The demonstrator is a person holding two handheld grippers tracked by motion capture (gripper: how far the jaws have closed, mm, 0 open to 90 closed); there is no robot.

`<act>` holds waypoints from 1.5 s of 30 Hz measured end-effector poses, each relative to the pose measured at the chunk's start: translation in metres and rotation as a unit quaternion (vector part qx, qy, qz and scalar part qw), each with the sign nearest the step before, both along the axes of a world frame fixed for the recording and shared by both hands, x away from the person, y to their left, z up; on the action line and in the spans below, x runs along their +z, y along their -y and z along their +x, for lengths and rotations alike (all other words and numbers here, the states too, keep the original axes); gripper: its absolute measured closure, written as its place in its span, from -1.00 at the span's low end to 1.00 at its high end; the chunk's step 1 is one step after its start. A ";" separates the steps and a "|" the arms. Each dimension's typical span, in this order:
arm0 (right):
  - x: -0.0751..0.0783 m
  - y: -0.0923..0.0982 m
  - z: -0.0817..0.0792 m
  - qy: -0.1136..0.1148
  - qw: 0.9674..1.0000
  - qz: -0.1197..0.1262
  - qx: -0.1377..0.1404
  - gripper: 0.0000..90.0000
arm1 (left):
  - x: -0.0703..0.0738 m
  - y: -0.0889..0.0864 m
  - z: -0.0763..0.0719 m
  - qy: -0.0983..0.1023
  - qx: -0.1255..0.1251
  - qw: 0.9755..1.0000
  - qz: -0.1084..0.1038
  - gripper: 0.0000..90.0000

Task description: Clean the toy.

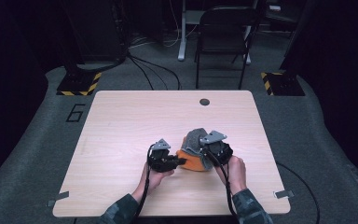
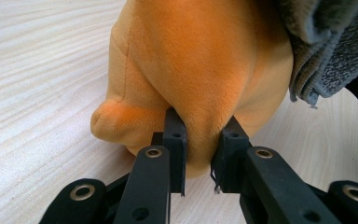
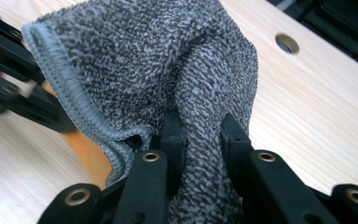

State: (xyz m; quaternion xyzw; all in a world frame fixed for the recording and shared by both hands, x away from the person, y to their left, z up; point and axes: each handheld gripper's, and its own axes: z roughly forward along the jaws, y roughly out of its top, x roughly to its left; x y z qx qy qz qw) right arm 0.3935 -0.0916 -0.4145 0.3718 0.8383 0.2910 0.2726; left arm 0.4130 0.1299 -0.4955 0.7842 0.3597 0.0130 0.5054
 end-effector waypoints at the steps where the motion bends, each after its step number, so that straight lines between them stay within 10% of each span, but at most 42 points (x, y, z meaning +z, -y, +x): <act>1: -0.002 0.005 0.001 -0.004 1.000 0.001 -0.005 0.69 | 0.000 0.000 0.000 -0.003 0.001 1.000 0.000 0.72; 7: -0.023 0.034 0.017 -0.040 0.998 0.005 -0.052 0.69 | 0.000 -0.001 0.002 -0.007 0.001 1.000 -0.006 0.71; 15: -0.074 0.058 0.042 -0.128 0.987 -0.029 -0.092 0.69 | -0.001 -0.002 0.003 -0.008 0.002 1.000 -0.009 0.71; 24: -0.013 0.060 0.022 -0.059 0.994 0.045 -0.079 0.69 | -0.001 -0.002 0.002 -0.005 0.002 1.000 -0.004 0.71; 29: 0.023 0.032 -0.004 0.003 0.997 0.082 -0.006 0.69 | -0.001 -0.002 0.003 0.000 -0.001 1.000 0.000 0.71; 35: 0.004 0.001 -0.008 0.005 1.000 0.015 0.014 0.69 | -0.002 -0.001 0.002 -0.002 -0.001 1.000 0.000 0.71; 45: -0.037 0.049 0.023 -0.069 0.995 0.018 -0.066 0.69 | -0.002 0.000 0.002 -0.004 0.000 1.000 -0.004 0.71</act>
